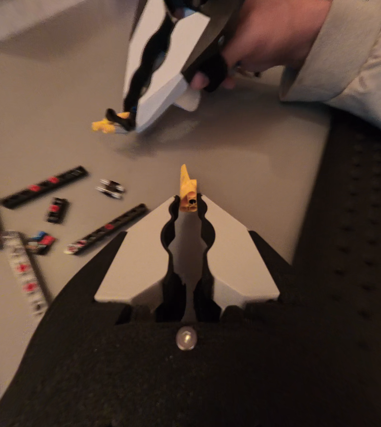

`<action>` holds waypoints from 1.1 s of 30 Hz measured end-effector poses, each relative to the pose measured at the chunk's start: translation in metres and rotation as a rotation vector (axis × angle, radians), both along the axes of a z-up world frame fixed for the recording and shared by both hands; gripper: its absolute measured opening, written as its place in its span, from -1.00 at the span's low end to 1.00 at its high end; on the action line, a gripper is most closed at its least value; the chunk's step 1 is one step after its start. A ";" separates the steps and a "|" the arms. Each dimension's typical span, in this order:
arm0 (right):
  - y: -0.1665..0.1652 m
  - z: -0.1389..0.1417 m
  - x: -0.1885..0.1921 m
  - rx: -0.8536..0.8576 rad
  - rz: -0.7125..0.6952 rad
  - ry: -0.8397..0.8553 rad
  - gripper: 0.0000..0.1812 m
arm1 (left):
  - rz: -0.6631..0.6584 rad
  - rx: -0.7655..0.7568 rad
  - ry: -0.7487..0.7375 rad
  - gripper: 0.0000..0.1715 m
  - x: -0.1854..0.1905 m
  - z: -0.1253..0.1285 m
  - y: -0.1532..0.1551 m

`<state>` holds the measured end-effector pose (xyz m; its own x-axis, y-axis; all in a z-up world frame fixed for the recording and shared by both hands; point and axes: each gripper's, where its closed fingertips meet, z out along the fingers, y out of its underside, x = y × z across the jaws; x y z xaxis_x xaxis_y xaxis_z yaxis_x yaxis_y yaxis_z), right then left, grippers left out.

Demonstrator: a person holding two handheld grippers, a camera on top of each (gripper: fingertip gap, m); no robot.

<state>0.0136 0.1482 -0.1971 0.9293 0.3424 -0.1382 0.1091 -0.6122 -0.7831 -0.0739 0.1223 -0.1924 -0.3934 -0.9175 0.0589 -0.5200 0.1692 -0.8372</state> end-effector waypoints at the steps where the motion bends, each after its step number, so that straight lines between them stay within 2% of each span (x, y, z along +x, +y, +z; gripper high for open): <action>1: -0.002 0.010 -0.002 0.036 -0.007 0.046 -0.81 | 0.018 0.095 -0.083 -0.82 0.003 0.009 0.006; 3: -0.005 0.022 0.005 0.094 -0.048 0.040 -0.81 | 0.034 0.301 -0.296 -0.82 0.008 0.034 0.012; 5: -0.006 0.028 0.016 0.144 -0.103 -0.036 -0.81 | 0.035 0.476 -0.471 -0.82 0.007 0.056 0.008; 8: -0.003 0.036 0.032 0.188 -0.180 -0.112 -0.81 | 0.047 0.627 -0.602 -0.82 0.004 0.073 0.003; 12: 0.000 0.041 0.024 0.209 -0.173 -0.058 -0.81 | 0.051 0.672 -0.724 -0.82 0.000 0.089 -0.003; 19: 0.001 0.038 0.009 0.187 -0.124 -0.016 -0.81 | 0.062 0.665 -0.725 -0.82 0.001 0.089 -0.001; 22: -0.001 0.030 0.003 0.146 -0.087 -0.009 -0.81 | 0.081 0.506 -0.681 -0.82 0.000 0.091 0.004; 25: -0.019 0.009 -0.027 0.031 0.116 -0.009 -0.81 | 0.063 0.154 -0.586 -0.82 -0.004 0.095 0.005; 29: -0.035 -0.008 -0.053 -0.075 0.243 0.025 -0.81 | -0.008 -0.359 -0.428 -0.83 -0.011 0.102 0.005; 33: -0.039 -0.020 -0.056 -0.095 0.280 -0.053 -0.80 | -0.065 -0.635 -0.335 -0.83 -0.016 0.106 0.006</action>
